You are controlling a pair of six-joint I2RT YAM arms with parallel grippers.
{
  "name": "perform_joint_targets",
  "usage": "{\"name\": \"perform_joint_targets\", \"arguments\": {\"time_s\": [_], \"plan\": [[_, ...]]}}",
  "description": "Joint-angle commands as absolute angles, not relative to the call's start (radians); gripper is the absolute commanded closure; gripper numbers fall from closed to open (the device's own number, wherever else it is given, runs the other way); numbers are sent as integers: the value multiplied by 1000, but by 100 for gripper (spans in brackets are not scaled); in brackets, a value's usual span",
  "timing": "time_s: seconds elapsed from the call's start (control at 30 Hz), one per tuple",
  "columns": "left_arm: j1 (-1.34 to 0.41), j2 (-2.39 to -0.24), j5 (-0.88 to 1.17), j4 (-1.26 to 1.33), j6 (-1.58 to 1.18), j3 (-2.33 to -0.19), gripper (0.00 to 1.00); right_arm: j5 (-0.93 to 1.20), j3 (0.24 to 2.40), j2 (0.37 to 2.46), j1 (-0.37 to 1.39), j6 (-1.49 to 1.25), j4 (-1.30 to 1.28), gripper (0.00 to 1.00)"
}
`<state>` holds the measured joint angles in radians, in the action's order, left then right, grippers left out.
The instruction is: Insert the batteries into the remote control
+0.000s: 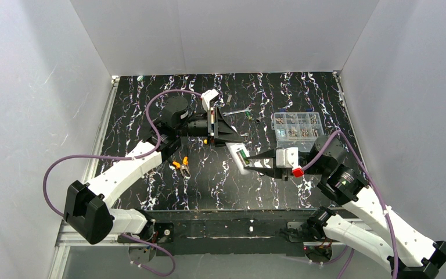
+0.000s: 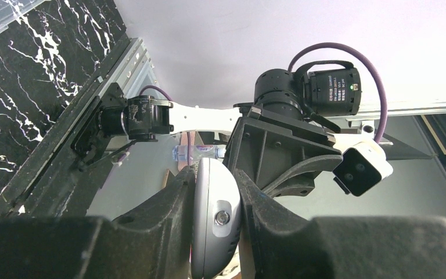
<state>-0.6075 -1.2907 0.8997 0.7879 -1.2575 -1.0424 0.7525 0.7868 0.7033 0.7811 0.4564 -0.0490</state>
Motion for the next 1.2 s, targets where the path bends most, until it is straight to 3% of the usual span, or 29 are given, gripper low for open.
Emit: {"name": "perform_joint_targets", "arguments": {"time_s": [0.0,0.43,0.53,0.7,0.83,0.93,1.17], "plan": [[-579,-1235,919,867,-1302,-1099,100,798,742,711,795,420,-269,63],[-580,-1192,896,493,-1005,-1071,100,664,779,643,795,261,-32,63],[-580,-1186,887,450,-969,-1075,100,546,786,647,796,152,46,62],[-580,-1172,863,348,-904,-1083,100,145,820,680,795,-27,21,60],[-580,-1154,802,236,-837,-1073,100,-163,933,796,794,-58,-167,60],[-579,-1140,785,200,-818,-1056,100,-258,1026,933,781,-69,-266,60],[-578,-1112,776,116,-767,-1060,100,-160,1292,1310,651,-97,-377,49]]}}
